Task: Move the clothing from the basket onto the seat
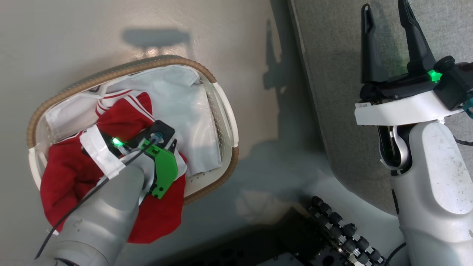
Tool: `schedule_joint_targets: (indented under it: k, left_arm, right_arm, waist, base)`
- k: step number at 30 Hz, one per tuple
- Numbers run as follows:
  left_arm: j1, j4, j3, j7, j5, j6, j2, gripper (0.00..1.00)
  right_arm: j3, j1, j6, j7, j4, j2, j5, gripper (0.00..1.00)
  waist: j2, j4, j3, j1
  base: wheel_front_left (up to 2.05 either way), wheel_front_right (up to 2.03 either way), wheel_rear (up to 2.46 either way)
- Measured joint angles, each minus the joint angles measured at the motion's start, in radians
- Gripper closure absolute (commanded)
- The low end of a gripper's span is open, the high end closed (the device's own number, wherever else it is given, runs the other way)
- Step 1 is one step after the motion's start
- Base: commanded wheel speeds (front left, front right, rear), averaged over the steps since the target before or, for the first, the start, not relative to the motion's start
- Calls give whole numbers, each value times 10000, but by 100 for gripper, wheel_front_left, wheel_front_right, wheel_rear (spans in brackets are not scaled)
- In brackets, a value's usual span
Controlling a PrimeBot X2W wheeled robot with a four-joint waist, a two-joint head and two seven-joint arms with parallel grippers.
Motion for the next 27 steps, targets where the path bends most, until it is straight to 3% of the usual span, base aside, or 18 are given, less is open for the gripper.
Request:
schedule_joint_targets:
  k: [10,11,13,14,27]
  left_arm:
    - [-291,357,88,903,-236,497,249,0]
    - [-294,368,96,982,-293,497,249,26]
    - [-294,389,98,1034,-337,497,249,94]
    - [-294,399,102,1037,-370,495,249,100]
    - [-43,337,134,-138,-777,303,-268,100]
  right_arm:
    - [100,-100,0,0,-213,2,0,0]
    - [100,-102,0,0,-228,2,-2,0]
    - [96,-106,0,2,-238,2,-15,0]
    - [86,-107,0,0,-238,2,-19,0]
    - [-132,3,0,2,59,6,-686,0]
  waist:
    - [0,-241,431,0]
    - [0,-240,439,0]
    - [0,-224,436,-1]
    - [0,-212,425,-1]
    - [0,119,-412,-1]
  base:
    - [0,0,0]
    - [0,0,0]
    - [0,0,0]
    - [0,0,0]
    - [0,0,0]
